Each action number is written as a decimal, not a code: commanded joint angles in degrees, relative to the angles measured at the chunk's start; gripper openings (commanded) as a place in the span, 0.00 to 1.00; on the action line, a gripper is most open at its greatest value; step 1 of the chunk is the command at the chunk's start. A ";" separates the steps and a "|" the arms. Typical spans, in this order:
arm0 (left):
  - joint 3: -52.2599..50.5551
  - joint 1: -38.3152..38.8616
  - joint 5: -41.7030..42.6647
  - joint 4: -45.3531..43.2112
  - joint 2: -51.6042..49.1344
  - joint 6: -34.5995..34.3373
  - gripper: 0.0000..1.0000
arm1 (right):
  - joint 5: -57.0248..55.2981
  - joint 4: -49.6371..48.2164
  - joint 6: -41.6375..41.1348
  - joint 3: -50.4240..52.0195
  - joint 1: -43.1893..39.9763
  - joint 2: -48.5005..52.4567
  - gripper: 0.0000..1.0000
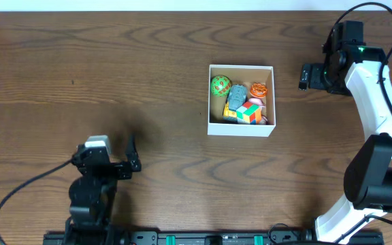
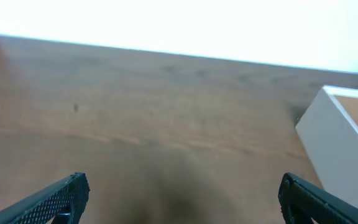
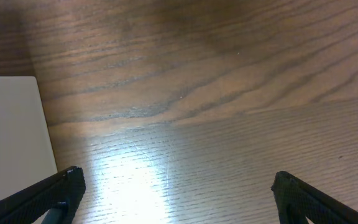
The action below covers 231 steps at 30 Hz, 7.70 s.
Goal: Pack container
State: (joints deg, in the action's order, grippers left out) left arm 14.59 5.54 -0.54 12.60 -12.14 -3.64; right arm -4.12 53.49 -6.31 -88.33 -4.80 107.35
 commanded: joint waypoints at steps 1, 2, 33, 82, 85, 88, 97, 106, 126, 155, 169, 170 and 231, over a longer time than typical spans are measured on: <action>-2.47 -0.39 4.63 -0.13 4.61 7.45 0.98 | -0.37 0.02 0.61 0.07 0.35 -0.85 0.99; -3.45 -0.39 6.45 -0.94 6.10 9.07 0.98 | -0.39 0.04 0.61 0.07 0.35 -0.85 0.99; -14.36 -5.88 10.47 -9.40 12.02 10.84 0.98 | -0.39 0.02 0.61 0.07 0.35 -0.85 0.99; -14.36 -5.46 10.40 -9.42 11.10 10.86 0.98 | -1.88 -0.92 1.22 0.09 1.81 -6.45 0.99; -14.36 -5.46 10.43 -9.42 11.10 10.86 0.98 | -1.90 -1.46 1.25 0.20 2.82 -11.08 0.99; -14.36 -5.46 10.43 -9.42 11.10 10.86 0.98 | -1.88 -1.73 0.52 2.78 3.85 -16.39 0.99; -14.36 -5.46 10.43 -9.42 11.10 10.86 0.98 | -1.62 -18.97 -4.22 31.61 6.16 -42.86 0.99; -14.36 -5.46 10.40 -9.42 11.10 10.86 0.98 | -1.62 -30.64 -3.02 53.99 6.16 -69.90 0.99; -14.36 -5.46 10.43 -9.42 11.10 10.86 0.98 | 9.11 -44.48 5.75 82.62 6.32 -100.15 0.99; -14.36 -5.46 10.43 -9.42 11.10 10.86 0.98 | 8.00 -46.10 5.07 86.38 6.25 -107.08 0.99; -14.36 -5.46 10.43 -9.42 11.10 10.86 0.98 | 8.00 -46.10 5.07 86.38 6.25 -107.08 0.99; -14.36 -5.46 10.43 -9.42 11.10 10.86 0.98 | 8.00 -46.10 5.07 86.38 6.25 -107.08 0.99; -14.36 -5.46 10.43 -9.42 11.10 10.86 0.98 | 1.03 -45.99 5.09 86.38 6.25 -107.06 0.99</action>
State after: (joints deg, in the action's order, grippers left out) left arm 1.23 -0.14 9.04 1.21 -1.02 7.51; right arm -2.42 7.53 -2.09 -2.39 0.89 0.73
